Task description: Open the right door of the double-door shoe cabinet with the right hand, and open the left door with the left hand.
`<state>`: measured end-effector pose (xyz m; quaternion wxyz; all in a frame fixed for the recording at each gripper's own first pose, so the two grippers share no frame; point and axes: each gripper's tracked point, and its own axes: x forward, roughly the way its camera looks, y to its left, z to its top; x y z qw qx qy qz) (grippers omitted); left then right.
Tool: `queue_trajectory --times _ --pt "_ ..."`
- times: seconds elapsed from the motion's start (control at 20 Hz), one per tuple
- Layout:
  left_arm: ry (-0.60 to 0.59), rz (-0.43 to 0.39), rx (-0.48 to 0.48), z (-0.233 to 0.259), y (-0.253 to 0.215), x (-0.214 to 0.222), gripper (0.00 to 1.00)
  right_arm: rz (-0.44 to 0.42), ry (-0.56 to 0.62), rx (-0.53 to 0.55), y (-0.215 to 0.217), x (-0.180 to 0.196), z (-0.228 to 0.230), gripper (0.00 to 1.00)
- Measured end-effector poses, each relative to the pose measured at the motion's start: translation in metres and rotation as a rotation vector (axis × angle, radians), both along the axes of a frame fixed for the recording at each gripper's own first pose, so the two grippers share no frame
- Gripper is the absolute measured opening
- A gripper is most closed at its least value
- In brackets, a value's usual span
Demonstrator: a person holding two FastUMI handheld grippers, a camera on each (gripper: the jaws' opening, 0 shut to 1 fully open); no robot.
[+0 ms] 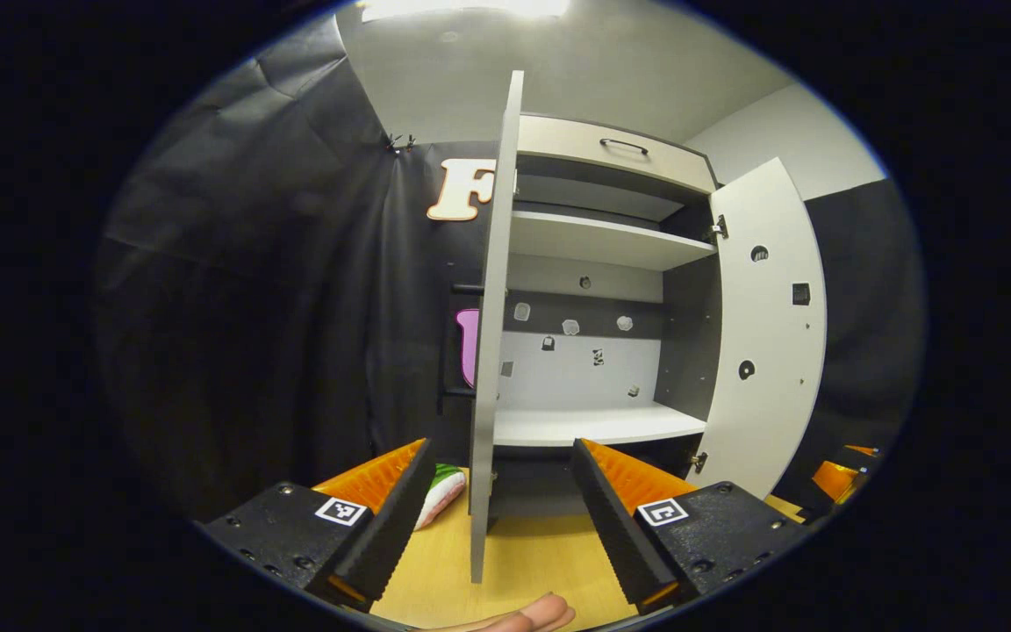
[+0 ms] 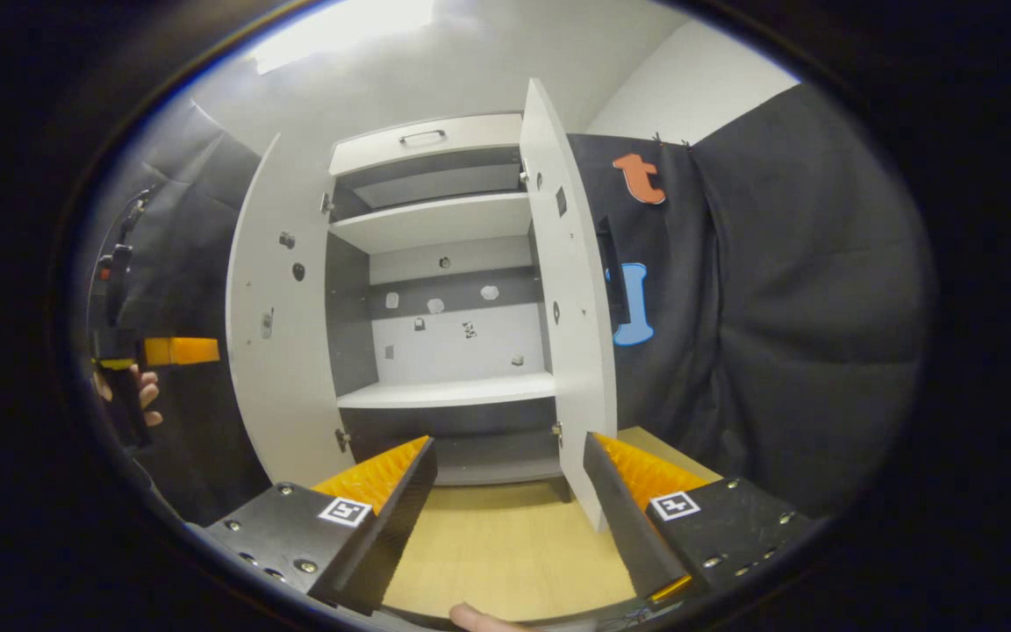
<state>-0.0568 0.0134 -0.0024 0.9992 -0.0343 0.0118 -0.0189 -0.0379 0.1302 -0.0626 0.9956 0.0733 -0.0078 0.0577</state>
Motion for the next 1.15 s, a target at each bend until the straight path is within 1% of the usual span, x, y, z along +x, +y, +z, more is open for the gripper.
queue_trajectory --times 0.25,0.3,0.35,0.55,0.7,0.85,0.95,1.0,1.05,1.15 --pt "-0.001 -0.013 0.004 -0.012 -0.029 -0.013 0.96 -0.001 -0.013 -0.002 0.001 -0.003 0.006 0.99" --pt "-0.003 -0.015 -0.005 -0.012 -0.034 -0.015 0.93 0.0 -0.017 0.001 0.002 -0.003 0.008 0.99" --pt "-0.007 -0.018 -0.012 -0.012 -0.04 -0.017 0.96 0.002 -0.022 0.004 0.002 -0.005 0.01 0.99" --pt "-0.004 -0.037 0.007 -0.026 -0.062 -0.028 0.96 0.015 -0.037 -0.005 0.011 -0.01 0.013 0.99" --pt "0.004 -0.045 0.036 -0.034 -0.07 -0.034 0.96 0.032 -0.041 -0.015 0.02 -0.014 0.01 0.99" --pt "0.016 -0.067 0.053 -0.042 -0.079 -0.038 0.96 0.023 -0.052 -0.007 0.022 -0.025 0.007 0.99" --pt "0.031 -0.076 0.071 -0.047 -0.081 -0.04 0.96 0.036 -0.058 -0.029 0.027 -0.031 0.007 0.99" --pt "0.033 -0.07 0.075 -0.047 -0.078 -0.04 0.93 0.029 -0.065 -0.04 0.026 -0.034 0.009 0.99" --pt "0.026 -0.062 0.075 -0.044 -0.075 -0.041 0.97 0.023 -0.074 -0.049 0.026 -0.037 0.012 0.99" --pt "0.006 -0.046 0.079 -0.037 -0.072 -0.042 0.97 0.017 -0.088 -0.061 0.027 -0.038 0.015 0.99"
